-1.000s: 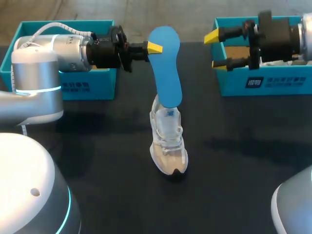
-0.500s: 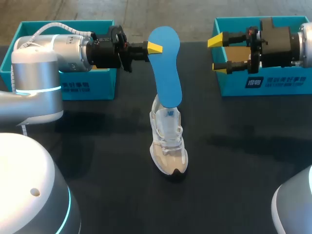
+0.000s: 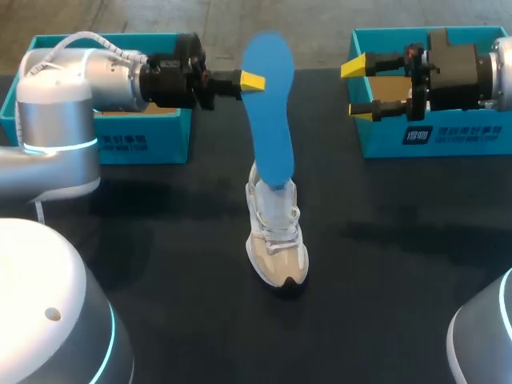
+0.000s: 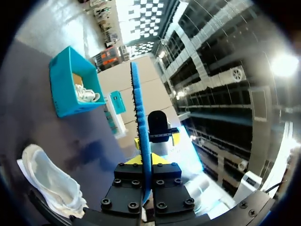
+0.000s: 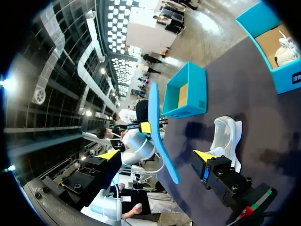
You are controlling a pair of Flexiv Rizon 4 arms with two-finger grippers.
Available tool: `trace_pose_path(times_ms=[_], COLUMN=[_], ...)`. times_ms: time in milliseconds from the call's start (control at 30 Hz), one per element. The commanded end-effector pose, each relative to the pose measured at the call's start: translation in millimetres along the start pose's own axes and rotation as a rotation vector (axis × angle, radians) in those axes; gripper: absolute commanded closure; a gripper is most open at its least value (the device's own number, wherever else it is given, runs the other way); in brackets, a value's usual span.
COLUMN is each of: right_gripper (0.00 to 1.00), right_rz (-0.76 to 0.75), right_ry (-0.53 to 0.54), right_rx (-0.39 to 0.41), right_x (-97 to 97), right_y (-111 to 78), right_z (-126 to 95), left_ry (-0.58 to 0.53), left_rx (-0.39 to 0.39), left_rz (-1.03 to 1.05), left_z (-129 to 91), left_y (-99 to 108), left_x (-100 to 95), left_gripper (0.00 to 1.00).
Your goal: Take the shoe out of the shoebox, open the shoe tongue, remove and reinsert the insole, then place the shoe into the shoebox
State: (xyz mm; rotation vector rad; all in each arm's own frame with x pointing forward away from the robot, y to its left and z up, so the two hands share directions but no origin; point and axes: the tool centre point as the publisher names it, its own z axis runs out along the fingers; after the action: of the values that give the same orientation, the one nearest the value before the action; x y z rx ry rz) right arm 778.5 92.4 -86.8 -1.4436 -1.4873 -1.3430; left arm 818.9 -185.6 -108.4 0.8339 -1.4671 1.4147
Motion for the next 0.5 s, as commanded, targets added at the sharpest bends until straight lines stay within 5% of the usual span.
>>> trace_pose_path(times_ms=[33, 500], right_gripper=[0.00, 0.00], right_rz=[0.000, 0.000], right_ry=[0.000, 0.000], right_rx=[0.001, 0.001], right_x=[0.0, 0.0], right_y=[2.0, 2.0], right_z=[2.8, 2.8], left_ry=[-0.015, -0.026], left_rx=[-0.014, 0.000], left_rz=[0.282, 0.999], left_z=[-3.4, -7.2], left_y=[-5.6, -17.7], left_x=[-2.0, 1.9], left_gripper=[1.00, 1.00])
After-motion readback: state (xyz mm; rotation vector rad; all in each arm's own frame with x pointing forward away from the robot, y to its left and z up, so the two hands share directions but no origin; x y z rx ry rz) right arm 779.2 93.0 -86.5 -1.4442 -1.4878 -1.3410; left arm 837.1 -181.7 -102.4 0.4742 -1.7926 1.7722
